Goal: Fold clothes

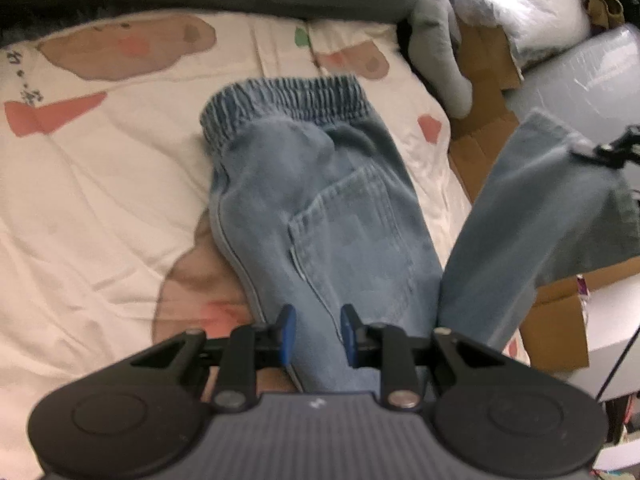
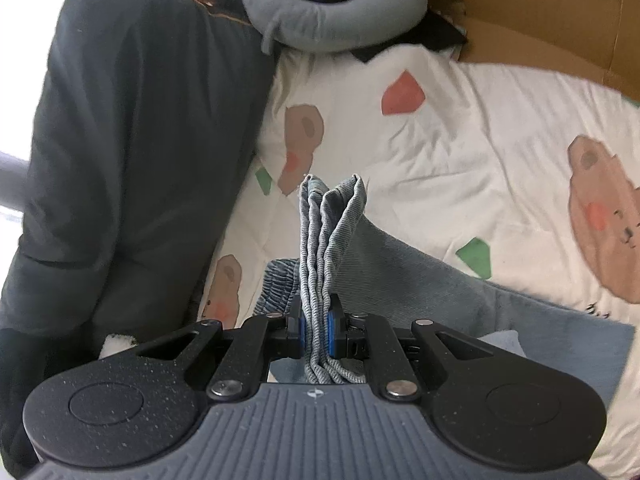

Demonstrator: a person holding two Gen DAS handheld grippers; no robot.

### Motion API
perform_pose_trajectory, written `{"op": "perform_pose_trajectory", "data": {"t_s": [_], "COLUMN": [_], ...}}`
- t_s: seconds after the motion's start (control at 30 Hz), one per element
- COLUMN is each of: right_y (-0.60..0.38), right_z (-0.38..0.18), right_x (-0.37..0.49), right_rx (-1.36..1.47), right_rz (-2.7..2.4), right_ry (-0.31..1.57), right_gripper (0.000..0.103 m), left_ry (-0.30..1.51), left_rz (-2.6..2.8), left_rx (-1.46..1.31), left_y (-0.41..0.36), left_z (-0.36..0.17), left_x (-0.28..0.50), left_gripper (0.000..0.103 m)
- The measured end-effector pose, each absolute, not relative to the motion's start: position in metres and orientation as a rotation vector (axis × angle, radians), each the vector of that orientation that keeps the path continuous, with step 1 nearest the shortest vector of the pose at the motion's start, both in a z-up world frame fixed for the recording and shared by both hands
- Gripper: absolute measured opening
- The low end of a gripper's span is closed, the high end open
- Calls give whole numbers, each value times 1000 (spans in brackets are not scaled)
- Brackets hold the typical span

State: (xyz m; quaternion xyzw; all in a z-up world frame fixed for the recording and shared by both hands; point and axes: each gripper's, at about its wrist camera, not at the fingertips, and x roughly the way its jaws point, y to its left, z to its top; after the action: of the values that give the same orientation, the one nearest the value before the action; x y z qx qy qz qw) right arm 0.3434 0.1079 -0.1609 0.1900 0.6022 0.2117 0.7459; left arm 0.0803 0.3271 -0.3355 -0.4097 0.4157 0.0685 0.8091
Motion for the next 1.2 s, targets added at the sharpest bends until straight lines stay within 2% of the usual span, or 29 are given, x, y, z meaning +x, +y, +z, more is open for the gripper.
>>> {"op": "perform_pose_trajectory", "data": {"t_s": [0.57, 0.63, 0.7, 0.77, 0.9, 0.97, 1.1, 1.2], "right_y": [195, 205, 212, 217, 214, 206, 180, 161], "right_z": [-271, -276, -271, -259, -223, -212, -212, -224], "right_x": [371, 371, 372, 372, 372, 372, 372, 374], "right_rx": [393, 372, 352, 330, 280, 243, 158, 105], "right_rz": [558, 566, 585, 612, 727, 768, 789, 791], "right_ry": [1447, 1474, 1477, 1463, 1391, 1360, 1309, 1268], "right_gripper": [10, 14, 22, 25, 42, 42, 46, 59], "left_ry": [771, 771, 763, 749, 731, 734, 746, 744], "left_rz": [281, 286, 296, 308, 296, 273, 234, 216], "left_rx": [-814, -805, -805, -812, -805, -790, -766, -760], "left_y": [328, 326, 326, 327, 325, 320, 312, 307], "left_z": [-339, -340, -340, -338, -332, -330, -331, -331], "left_x": [78, 79, 79, 78, 81, 85, 94, 101], "left_gripper": [25, 25, 25, 25, 25, 26, 35, 39]}}
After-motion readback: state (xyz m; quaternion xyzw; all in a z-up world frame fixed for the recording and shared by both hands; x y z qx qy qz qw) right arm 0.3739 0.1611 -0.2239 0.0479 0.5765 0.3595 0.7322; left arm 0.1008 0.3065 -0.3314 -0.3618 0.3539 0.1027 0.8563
